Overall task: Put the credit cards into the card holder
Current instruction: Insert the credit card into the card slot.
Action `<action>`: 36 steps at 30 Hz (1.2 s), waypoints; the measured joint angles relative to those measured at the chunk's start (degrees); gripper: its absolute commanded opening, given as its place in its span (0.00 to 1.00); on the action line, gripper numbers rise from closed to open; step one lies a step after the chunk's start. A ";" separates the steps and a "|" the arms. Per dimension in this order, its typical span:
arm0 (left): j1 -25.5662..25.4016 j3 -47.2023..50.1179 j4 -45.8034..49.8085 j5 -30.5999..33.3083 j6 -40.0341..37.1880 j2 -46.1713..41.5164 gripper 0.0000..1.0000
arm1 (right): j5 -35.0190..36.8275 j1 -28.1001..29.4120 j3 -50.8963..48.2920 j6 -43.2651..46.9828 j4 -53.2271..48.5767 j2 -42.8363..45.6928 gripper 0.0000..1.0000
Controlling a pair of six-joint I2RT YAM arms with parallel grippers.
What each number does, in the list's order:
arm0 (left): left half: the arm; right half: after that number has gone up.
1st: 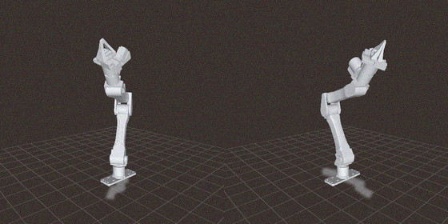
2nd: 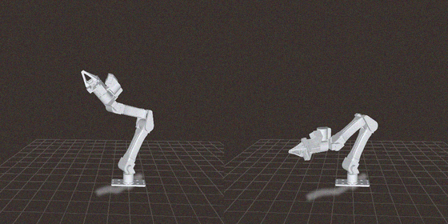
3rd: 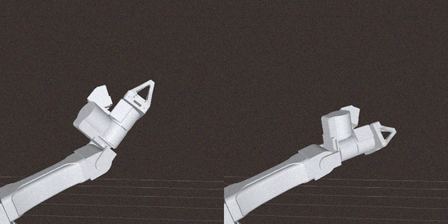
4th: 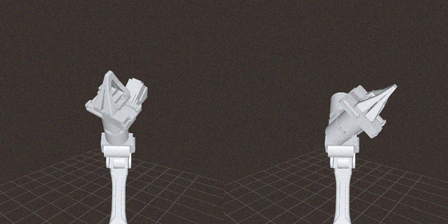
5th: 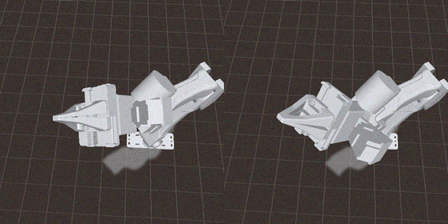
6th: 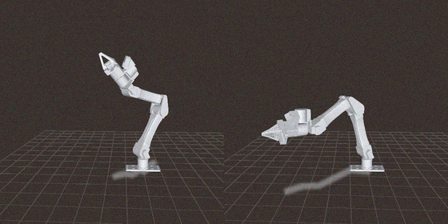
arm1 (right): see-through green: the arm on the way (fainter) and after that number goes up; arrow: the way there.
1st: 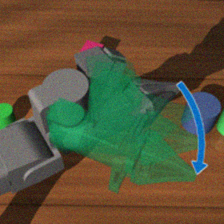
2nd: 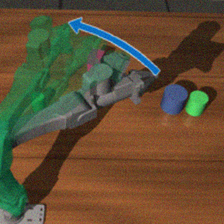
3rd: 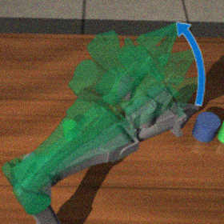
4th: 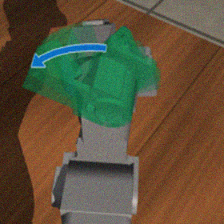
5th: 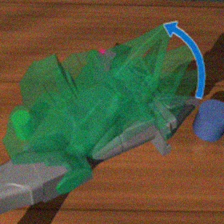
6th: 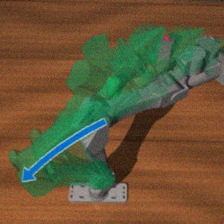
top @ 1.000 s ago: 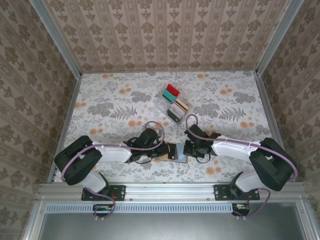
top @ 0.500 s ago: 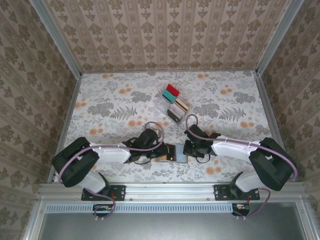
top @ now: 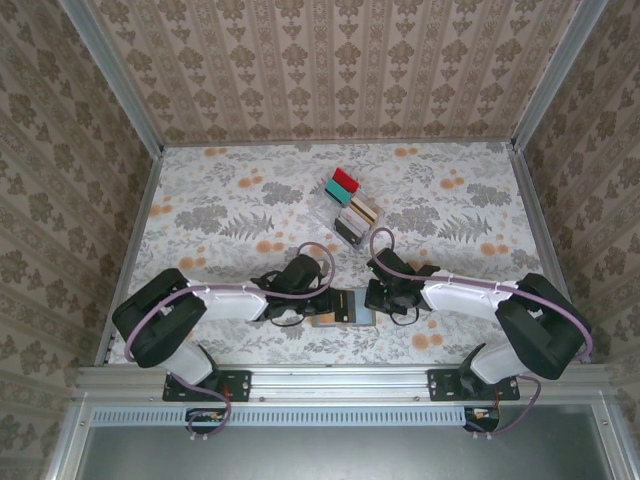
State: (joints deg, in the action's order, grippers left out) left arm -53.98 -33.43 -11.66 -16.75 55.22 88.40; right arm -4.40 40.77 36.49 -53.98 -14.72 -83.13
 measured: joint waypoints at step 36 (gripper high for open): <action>-3.39 -13.90 18.32 2.21 -5.86 4.04 0.45 | -0.02 0.17 0.04 -0.22 0.90 -0.17 0.17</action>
State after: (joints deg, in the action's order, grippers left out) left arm -57.36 -47.33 6.66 -14.55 49.36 92.44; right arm -4.43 40.95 36.53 -54.19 -13.82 -83.31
